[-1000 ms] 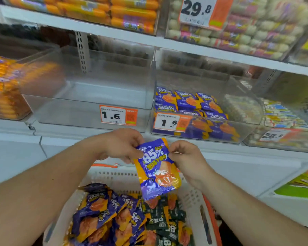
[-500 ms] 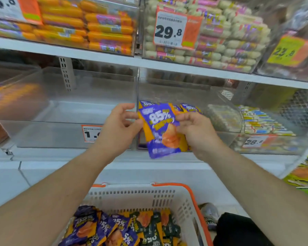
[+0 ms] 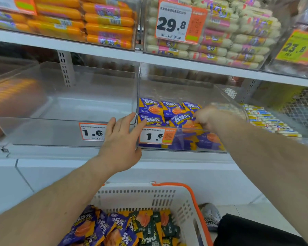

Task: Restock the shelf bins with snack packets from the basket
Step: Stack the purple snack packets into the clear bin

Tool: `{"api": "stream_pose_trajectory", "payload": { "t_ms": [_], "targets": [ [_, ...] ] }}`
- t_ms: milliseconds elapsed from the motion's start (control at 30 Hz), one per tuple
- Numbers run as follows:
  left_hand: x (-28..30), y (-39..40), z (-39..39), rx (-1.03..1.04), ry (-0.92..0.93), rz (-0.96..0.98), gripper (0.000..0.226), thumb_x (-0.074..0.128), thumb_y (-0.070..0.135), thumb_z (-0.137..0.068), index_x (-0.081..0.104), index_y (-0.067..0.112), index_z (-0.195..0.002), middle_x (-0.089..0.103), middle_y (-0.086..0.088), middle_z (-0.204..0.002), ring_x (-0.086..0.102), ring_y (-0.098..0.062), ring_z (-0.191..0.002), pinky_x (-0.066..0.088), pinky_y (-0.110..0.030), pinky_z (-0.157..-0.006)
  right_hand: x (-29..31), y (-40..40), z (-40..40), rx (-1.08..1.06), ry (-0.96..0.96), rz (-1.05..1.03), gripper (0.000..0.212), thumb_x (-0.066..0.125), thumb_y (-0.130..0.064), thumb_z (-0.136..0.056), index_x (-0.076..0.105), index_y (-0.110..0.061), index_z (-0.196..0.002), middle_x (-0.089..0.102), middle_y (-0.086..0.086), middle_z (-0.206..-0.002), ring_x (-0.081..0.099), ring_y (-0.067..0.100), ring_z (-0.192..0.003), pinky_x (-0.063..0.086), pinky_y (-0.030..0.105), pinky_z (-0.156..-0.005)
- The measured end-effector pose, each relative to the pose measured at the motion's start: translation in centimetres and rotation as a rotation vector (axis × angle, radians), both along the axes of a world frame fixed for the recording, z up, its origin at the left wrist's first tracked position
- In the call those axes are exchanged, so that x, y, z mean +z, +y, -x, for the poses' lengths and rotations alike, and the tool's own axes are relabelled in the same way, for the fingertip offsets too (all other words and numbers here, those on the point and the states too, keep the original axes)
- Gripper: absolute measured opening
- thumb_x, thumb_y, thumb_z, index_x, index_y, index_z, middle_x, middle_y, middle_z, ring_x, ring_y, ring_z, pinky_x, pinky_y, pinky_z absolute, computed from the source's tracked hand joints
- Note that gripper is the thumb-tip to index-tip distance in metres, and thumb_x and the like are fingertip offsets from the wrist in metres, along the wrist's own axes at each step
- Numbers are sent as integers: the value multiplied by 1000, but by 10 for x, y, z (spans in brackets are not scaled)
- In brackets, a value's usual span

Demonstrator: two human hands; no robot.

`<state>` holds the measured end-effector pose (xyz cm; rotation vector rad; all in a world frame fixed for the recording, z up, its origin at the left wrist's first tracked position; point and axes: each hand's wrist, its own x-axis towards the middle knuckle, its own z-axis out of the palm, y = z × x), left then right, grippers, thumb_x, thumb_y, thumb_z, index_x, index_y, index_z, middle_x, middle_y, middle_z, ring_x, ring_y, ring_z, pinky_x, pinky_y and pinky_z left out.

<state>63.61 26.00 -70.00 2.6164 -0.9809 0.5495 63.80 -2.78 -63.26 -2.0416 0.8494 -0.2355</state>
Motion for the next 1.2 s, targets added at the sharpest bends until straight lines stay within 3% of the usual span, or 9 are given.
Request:
{"api": "stream_pose_trajectory", "payload": {
  "t_ms": [167, 333, 500, 667, 733, 833, 967, 1067, 1200],
  "targets": [
    [-3, 1, -1, 0, -34, -15, 91, 78, 26, -67, 38, 22, -148, 33, -19, -151, 30, -37, -139, 4, -53, -116, -1, 36, 0, 203, 420, 524, 42, 41, -25, -103, 39, -18, -61, 40, 0, -65, 44, 22, -63, 32, 21, -52],
    [-1, 1, 0, 9, -46, -29, 91, 76, 26, -70, 34, 22, -150, 30, -18, -153, 26, -34, -141, 0, -50, -117, -7, 27, -3, 154, 398, 440, 15, 62, -23, -86, 58, -11, -77, 65, 12, -83, 64, 25, -72, 52, 31, -67],
    [0, 2, 1, 11, -26, -37, 91, 74, 27, -72, 30, 23, -152, 25, -18, -155, 22, -34, -143, -2, -50, -117, -6, 27, -2, 196, 471, 447, 37, 82, -36, -68, 65, -13, -93, 68, 10, -92, 68, 26, -86, 55, 33, -71],
    [5, 2, 3, -3, 25, -66, 90, 66, 32, -82, 14, 26, -155, 9, -12, -160, 6, -27, -148, -12, -44, -117, -2, 29, -1, 198, 526, 510, 35, 78, -40, -72, 55, -15, -80, 58, 7, -77, 57, 22, -67, 44, 25, -53],
    [4, 6, 7, -42, -8, 51, 82, 67, 23, -79, 29, 19, -151, 22, -15, -155, 18, -29, -144, -4, -44, -118, 0, 31, 3, 114, 367, 571, 23, 70, -33, -75, 59, -14, -80, 57, 6, -76, 56, 22, -67, 43, 25, -52],
    [-7, 16, 12, -191, -204, 191, 54, 62, 14, -67, 57, 10, -121, 51, -12, -123, 48, -32, -110, 32, -43, -98, -15, 43, 21, -59, -391, 921, 26, 55, -22, -76, 66, -7, -94, 58, 18, -101, 57, 38, -94, 49, 40, -78],
    [-22, 37, 21, -254, 326, -179, 41, 56, 21, -90, 52, 21, -130, 60, 3, -120, 55, -18, -102, 40, -34, -93, -78, 107, 60, 181, -885, 983, 23, 60, -13, -73, 65, -5, -94, 56, 18, -99, 51, 32, -93, 37, 36, -78],
    [-38, 55, 19, -160, 698, -558, 43, 51, 30, -97, 44, 25, -140, 52, 4, -136, 51, -18, -117, 41, -34, -100, -155, 158, 81, 424, -678, 655, 14, 56, -12, -75, 64, -6, -85, 59, 7, -85, 52, 21, -80, 43, 33, -72],
    [-56, 76, 13, -82, 827, -741, 47, 49, 37, -98, 42, 23, -142, 45, 2, -145, 45, -21, -127, 38, -32, -98, -247, 201, 87, 412, 206, 46, 9, 56, -14, -86, 62, -9, -89, 57, 2, -77, 52, 19, -68, 42, 29, -58]
  ]
}}
